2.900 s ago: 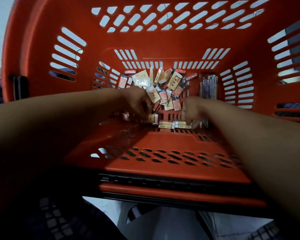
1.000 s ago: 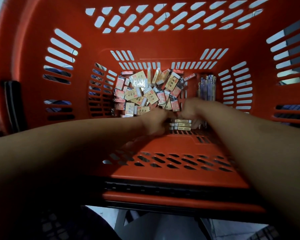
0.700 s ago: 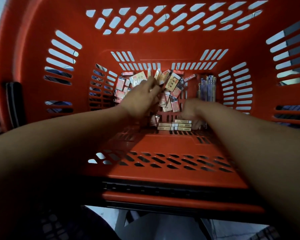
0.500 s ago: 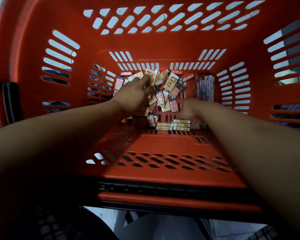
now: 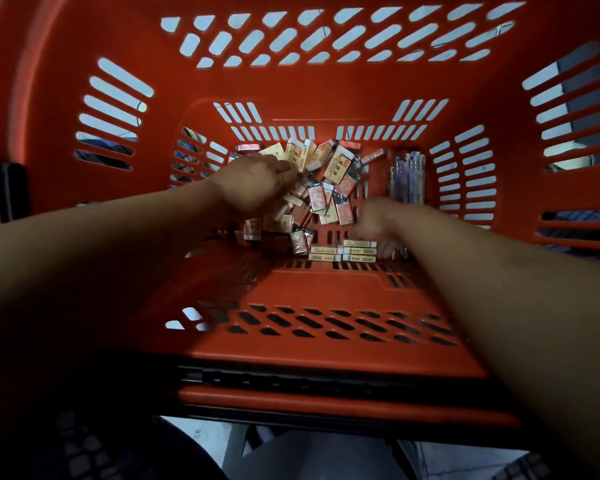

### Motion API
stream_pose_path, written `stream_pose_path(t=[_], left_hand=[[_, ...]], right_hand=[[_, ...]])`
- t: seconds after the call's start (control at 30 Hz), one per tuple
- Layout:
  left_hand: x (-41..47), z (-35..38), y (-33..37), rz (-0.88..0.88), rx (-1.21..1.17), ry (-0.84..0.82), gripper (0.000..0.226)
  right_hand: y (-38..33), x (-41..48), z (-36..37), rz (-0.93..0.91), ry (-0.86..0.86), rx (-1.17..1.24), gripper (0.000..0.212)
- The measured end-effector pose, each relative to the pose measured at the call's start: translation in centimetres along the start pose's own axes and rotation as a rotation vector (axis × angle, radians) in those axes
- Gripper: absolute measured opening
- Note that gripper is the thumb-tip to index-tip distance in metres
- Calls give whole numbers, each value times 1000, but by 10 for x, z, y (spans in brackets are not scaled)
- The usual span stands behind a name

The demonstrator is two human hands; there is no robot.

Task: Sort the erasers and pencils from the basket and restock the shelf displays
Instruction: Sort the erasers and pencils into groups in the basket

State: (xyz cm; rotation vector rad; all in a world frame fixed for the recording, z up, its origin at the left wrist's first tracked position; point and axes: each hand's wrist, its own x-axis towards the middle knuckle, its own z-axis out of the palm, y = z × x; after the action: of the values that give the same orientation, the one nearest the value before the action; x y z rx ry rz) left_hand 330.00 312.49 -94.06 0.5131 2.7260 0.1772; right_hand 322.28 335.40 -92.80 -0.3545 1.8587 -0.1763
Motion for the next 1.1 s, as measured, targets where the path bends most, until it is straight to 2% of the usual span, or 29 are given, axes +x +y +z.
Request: stream_pose_path(t=[0.17, 0.27, 0.43, 0.53, 0.7, 0.83, 0.9, 0.97, 1.1], left_hand=[[1, -9, 26, 97, -165, -8, 57], [6, -3, 50, 201, -159, -74, 40], [15, 16, 81, -48, -78, -225, 44], [12, 23, 79, -40, -273, -210, 39], [8, 33, 68, 34, -425, -148, 28], [8, 33, 66, -28, -540, -134, 21], [8, 34, 66, -63, -597, -116, 16], [10, 31, 67, -70, -616, -135, 18], [15, 32, 68, -79, -608, -217, 21]], right_hand=[[0, 0, 0, -6, 8, -30, 42], [1, 7, 1, 7, 21, -64, 41], [7, 22, 6, -22, 68, -173, 36], [11, 29, 6, 12, 74, -142, 32], [1, 6, 0, 58, -3, 8, 49], [-1, -5, -6, 79, 20, -8, 48], [2, 2, -3, 107, -16, 24, 55], [6, 14, 3, 171, -77, 75, 61], [14, 33, 8, 233, -79, 145, 52]])
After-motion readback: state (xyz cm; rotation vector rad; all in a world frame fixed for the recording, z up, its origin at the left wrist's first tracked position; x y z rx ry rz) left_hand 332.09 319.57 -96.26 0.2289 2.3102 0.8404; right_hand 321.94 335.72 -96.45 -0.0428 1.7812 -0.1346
